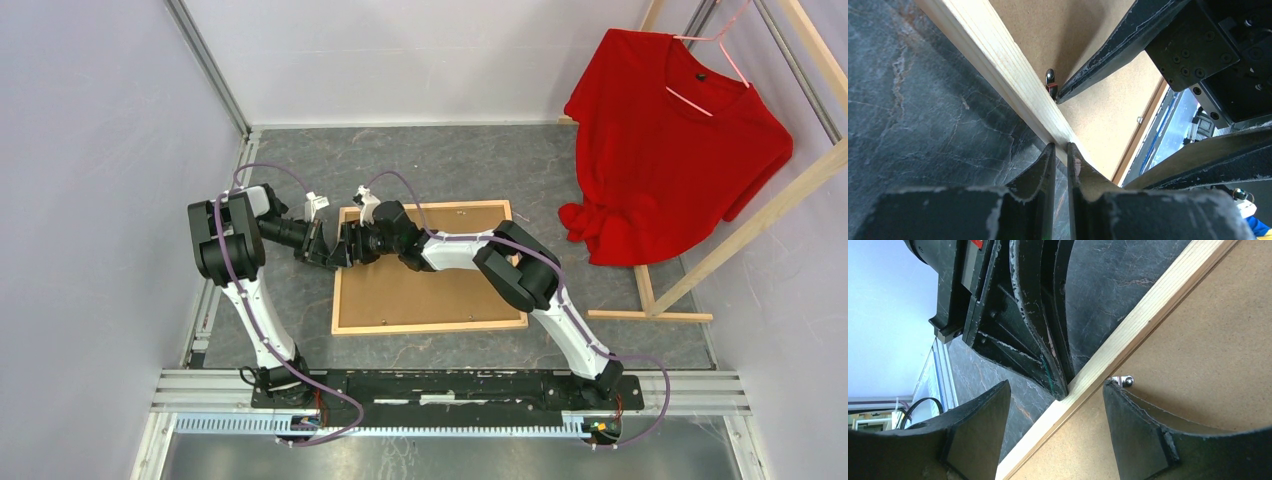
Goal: Put the photo into the frame
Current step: Install the photo frame at the center of the board.
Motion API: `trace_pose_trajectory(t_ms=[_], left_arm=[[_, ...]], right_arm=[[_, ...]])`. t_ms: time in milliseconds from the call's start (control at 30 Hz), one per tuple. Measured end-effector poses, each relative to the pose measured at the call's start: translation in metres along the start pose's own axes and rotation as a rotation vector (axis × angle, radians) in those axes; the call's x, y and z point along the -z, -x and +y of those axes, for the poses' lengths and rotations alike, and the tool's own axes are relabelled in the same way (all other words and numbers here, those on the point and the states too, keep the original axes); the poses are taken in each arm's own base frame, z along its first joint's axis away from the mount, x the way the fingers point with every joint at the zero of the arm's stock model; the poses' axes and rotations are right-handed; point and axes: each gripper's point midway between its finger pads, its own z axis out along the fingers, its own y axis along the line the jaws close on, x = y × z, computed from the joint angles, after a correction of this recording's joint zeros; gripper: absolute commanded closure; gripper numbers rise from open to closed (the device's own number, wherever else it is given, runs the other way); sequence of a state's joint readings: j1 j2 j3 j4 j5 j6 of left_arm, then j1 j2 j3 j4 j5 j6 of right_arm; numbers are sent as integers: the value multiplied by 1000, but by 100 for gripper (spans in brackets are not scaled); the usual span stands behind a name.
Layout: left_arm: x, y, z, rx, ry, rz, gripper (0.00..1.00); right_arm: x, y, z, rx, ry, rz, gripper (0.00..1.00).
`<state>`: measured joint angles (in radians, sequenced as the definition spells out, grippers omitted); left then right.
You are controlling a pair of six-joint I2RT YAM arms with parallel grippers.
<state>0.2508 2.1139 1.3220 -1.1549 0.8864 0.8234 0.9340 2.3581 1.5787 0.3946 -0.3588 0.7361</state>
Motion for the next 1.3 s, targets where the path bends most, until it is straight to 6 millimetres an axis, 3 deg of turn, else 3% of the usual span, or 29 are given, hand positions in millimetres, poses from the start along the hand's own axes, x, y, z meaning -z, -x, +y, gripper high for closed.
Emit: trace_pose_trajectory(t_ms=[233,533,1300], left_arm=[[0,0,0,-4,4,3,81],[0,0,0,-5,5,5,81],[0,0,0,-5,5,5,81]], right_arm=[[0,1,-1,7,0,-9,24],[18,-5,-3,11,-15,-28,24],[3,3,-4,-18,-11,-48,25]])
